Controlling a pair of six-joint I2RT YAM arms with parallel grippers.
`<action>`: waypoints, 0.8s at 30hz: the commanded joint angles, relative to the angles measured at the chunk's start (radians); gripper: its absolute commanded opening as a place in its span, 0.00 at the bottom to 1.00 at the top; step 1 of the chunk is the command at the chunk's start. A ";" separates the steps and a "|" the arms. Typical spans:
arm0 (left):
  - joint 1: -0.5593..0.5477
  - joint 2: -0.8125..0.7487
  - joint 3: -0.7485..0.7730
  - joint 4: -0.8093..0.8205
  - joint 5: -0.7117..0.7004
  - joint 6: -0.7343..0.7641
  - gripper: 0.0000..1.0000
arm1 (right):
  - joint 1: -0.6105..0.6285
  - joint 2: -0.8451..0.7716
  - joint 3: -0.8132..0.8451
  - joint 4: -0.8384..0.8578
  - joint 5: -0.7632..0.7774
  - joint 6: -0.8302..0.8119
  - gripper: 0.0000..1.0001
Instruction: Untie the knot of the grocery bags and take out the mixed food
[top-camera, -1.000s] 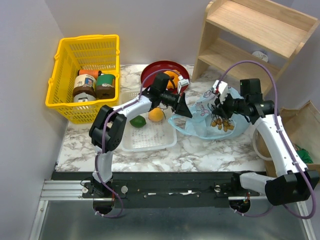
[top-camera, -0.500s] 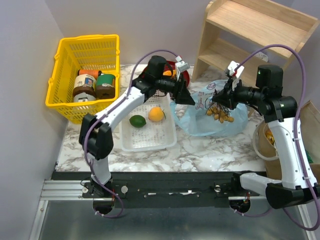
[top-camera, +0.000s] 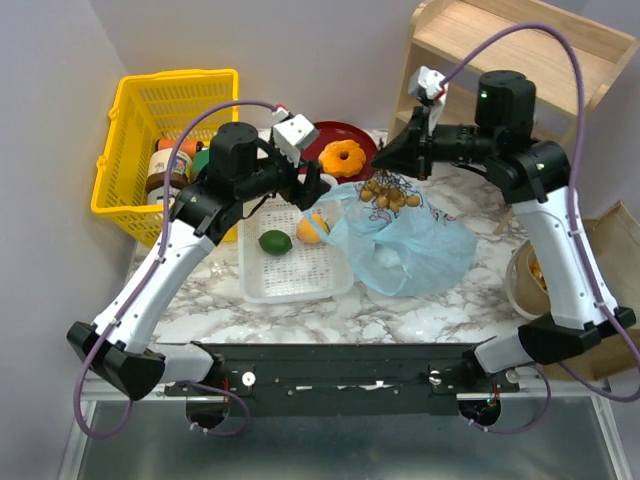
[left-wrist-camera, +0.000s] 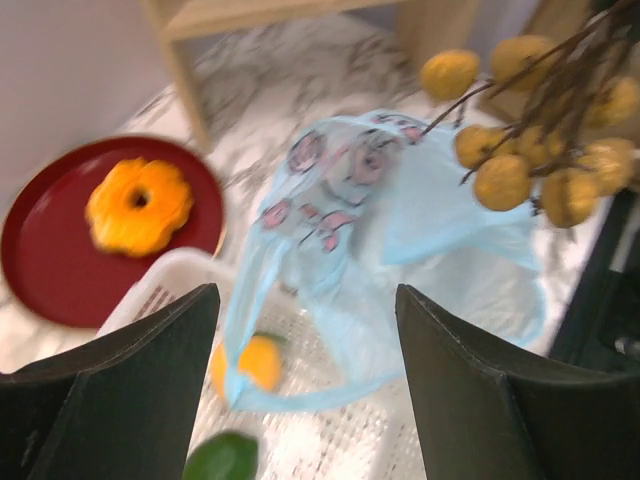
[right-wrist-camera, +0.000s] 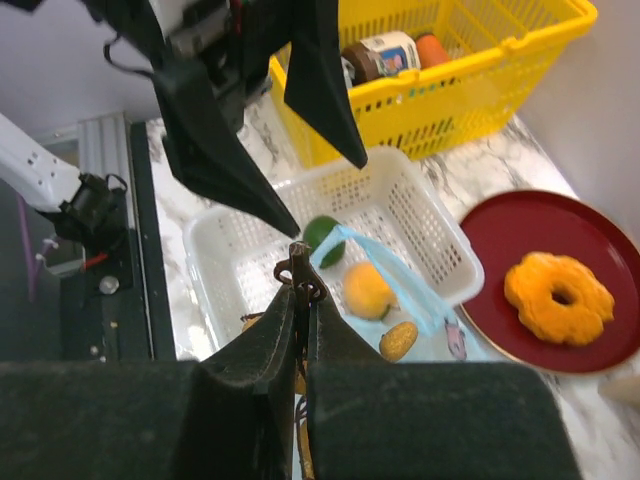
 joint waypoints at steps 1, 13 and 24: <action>0.021 -0.100 -0.022 -0.053 -0.420 0.054 0.81 | 0.091 0.110 0.060 0.077 -0.004 0.098 0.00; 0.030 -0.184 0.006 -0.018 -0.634 0.306 0.82 | 0.261 0.667 0.372 0.266 0.017 0.347 0.00; 0.068 -0.151 0.025 -0.042 -0.539 0.250 0.83 | 0.284 0.933 0.455 0.261 0.174 0.283 0.00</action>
